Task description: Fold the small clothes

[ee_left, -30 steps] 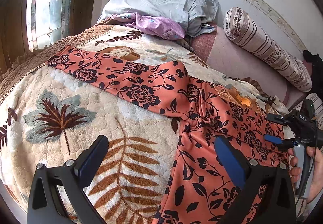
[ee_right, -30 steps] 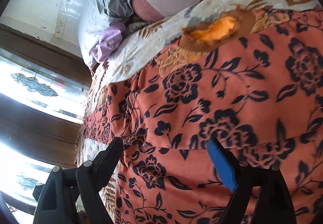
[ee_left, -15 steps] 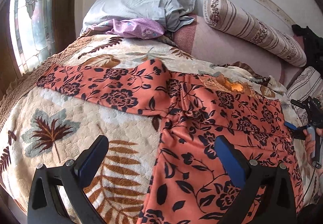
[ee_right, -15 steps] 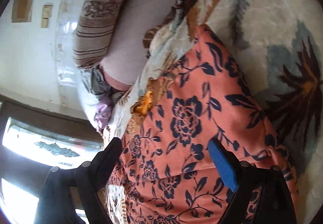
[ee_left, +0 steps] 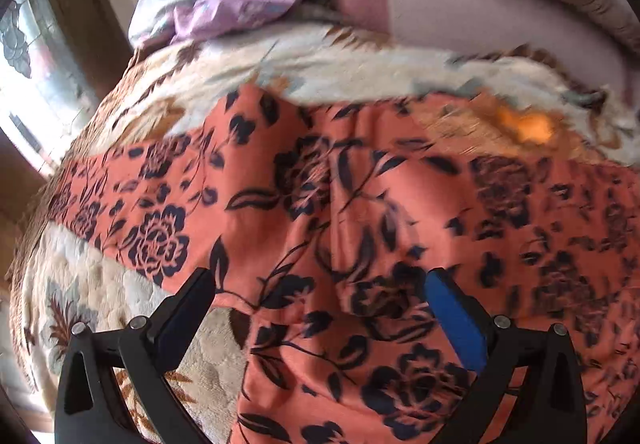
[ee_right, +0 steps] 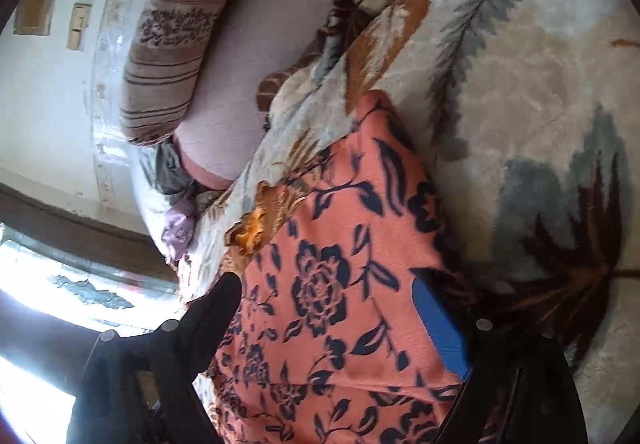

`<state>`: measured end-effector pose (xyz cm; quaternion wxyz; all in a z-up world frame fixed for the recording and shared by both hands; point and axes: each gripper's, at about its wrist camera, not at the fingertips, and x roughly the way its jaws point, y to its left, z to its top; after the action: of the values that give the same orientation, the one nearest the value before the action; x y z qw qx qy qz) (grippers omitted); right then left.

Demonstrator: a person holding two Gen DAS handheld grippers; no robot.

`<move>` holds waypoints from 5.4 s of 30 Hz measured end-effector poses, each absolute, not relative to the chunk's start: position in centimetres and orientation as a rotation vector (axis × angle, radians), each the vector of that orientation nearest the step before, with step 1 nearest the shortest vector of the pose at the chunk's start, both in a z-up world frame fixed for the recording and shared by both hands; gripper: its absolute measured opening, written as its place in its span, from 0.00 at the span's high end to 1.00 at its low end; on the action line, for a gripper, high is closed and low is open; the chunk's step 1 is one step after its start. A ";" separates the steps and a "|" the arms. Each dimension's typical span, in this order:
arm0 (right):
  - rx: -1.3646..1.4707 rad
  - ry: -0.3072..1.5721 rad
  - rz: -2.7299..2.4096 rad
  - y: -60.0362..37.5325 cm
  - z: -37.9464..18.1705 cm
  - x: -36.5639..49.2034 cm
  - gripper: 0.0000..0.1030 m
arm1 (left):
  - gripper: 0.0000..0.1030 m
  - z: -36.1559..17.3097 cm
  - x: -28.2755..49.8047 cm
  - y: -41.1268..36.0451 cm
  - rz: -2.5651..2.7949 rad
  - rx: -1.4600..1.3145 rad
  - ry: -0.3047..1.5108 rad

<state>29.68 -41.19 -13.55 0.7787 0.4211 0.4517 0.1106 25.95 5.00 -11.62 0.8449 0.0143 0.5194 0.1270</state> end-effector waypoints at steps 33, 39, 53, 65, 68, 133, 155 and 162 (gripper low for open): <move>0.649 1.002 0.418 -28.9 -13.5 17.5 0.13 | 0.00 -9.9 16.0 29.3 0.362 -0.802 0.797; 0.554 0.902 0.395 -28.0 -14.1 16.0 0.13 | 0.01 -12.9 17.7 37.7 0.301 -1.116 0.704; 0.524 0.865 0.393 -27.8 -14.5 16.0 0.13 | 0.92 -12.7 24.4 44.0 0.593 -0.879 0.817; 0.572 0.836 0.415 -28.5 -14.6 15.8 0.13 | 0.94 8.4 22.6 19.1 0.138 -0.296 0.486; 0.579 0.831 0.418 -28.6 -14.6 15.8 0.13 | 0.94 10.6 22.7 8.5 -0.068 -0.233 0.480; 0.819 0.966 0.369 -33.9 -10.7 31.6 0.10 | 0.31 -10.2 33.6 11.5 0.116 -0.184 1.046; 0.782 0.958 0.247 -36.3 -12.8 32.4 0.15 | 0.26 -9.9 27.9 11.8 0.025 -0.110 1.029; 0.721 0.892 0.366 -33.6 -9.1 28.3 0.15 | 0.25 -8.3 25.7 11.7 0.035 -0.125 0.956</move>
<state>28.30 -33.60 -9.14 0.8241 0.3393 0.4197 0.1722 25.67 11.71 -8.34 0.8859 -0.0599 0.4596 0.0170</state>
